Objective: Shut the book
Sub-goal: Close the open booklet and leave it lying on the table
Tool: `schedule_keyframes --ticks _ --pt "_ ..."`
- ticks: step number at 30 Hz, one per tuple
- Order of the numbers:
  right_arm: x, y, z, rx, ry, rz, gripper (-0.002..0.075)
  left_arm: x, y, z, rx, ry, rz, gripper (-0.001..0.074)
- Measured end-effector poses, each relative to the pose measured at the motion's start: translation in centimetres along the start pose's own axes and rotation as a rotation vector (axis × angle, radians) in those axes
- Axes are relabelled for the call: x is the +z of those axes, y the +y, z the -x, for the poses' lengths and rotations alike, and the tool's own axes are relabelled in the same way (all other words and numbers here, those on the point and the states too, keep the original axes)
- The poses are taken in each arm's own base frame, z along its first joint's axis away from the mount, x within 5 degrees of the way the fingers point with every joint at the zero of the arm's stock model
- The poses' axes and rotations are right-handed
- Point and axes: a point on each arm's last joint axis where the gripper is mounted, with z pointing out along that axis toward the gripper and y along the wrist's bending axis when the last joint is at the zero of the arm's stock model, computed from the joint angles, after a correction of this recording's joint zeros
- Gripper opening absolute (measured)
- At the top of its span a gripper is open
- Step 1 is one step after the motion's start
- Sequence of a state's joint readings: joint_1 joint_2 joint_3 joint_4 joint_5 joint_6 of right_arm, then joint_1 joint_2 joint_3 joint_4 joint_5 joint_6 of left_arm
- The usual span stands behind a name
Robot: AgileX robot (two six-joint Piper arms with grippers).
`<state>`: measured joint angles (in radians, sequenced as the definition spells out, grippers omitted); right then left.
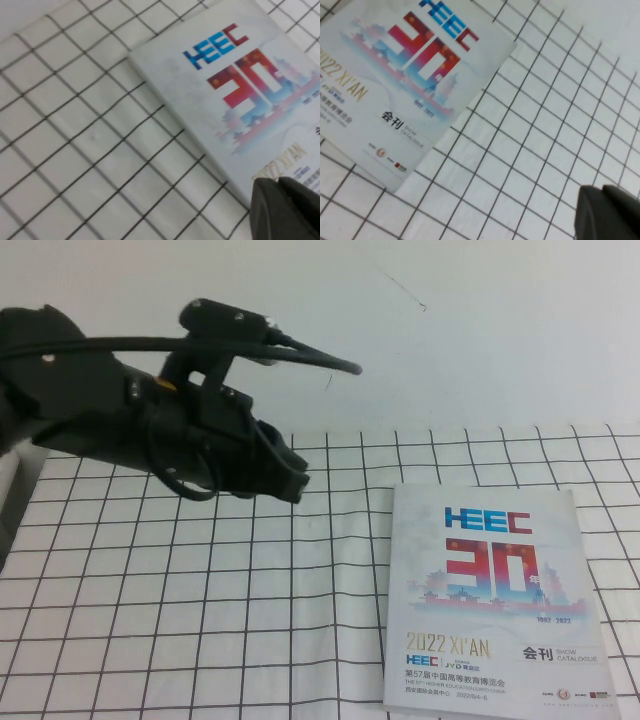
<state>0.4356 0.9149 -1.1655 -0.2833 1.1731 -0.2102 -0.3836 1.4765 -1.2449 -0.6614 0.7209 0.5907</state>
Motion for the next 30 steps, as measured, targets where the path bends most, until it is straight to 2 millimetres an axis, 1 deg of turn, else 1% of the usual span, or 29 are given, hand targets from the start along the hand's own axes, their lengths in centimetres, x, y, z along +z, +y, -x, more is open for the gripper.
schedule_keyframes --ticks 3,7,10,12,13,14,18,21,23,25,26,28,30 --pt "-1.2 -0.2 -1.1 0.008 -0.061 -0.039 -0.0003 -3.4 -0.6 0.1 0.032 -0.023 0.11 -0.0004" --pt "-2.2 0.4 -3.7 0.048 -0.139 -0.06 -0.0003 -8.0 -1.8 -0.3 0.079 -0.12 0.216 -0.0004" --pt "-2.1 1.3 -6.2 0.089 -0.212 -0.072 -0.0003 -10.8 -2.7 -1.6 0.111 -0.224 0.271 -0.0004" --pt "-1.5 2.0 -7.6 0.12 -0.274 -0.076 -0.0003 -12.5 -3.3 -2.9 0.132 -0.311 0.306 -0.0004" --pt "-1.0 2.4 -8.3 0.13 -0.302 -0.073 -0.0003 -13.0 -3.5 -3.7 0.142 -0.351 0.324 -0.0004" --pt "-0.4 2.9 -9.0 0.138 -0.33 -0.068 -0.0003 -13.3 -3.5 -4.7 0.147 -0.389 0.34 -0.0004" --pt "2.0 4.8 -11.1 0.164 -0.413 -0.021 -0.0003 -13.1 -3.4 -9.2 0.146 -0.486 0.386 -0.0004" --pt "3.5 5.9 -12.4 0.174 -0.448 0.006 -0.0003 -12.3 -3.0 -13.0 0.159 -0.529 0.421 -0.0004" --pt "4.5 6.5 -13.1 0.172 -0.436 0.016 -0.0003 -11.5 -2.8 -15.6 0.168 -0.531 0.44 -0.0004" --pt "5.3 6.9 -13.6 0.17 -0.407 0.027 -0.0003 -10.9 -2.6 -17.8 0.174 -0.533 0.453 -0.0004" --pt "5.6 7.1 -13.7 0.172 -0.396 0.034 -0.0003 -10.8 -2.5 -18.6 0.178 -0.547 0.46 -0.0004" --pt "6.0 7.3 -14.0 0.173 -0.377 0.042 -0.0003 -10.8 -2.5 -19.6 0.184 -0.583 0.473 -0.0004" --pt "6.3 7.5 -14.4 0.178 -0.347 0.057 -0.0003 -10.9 -2.5 -20.1 0.189 -0.617 0.483 -0.0004"
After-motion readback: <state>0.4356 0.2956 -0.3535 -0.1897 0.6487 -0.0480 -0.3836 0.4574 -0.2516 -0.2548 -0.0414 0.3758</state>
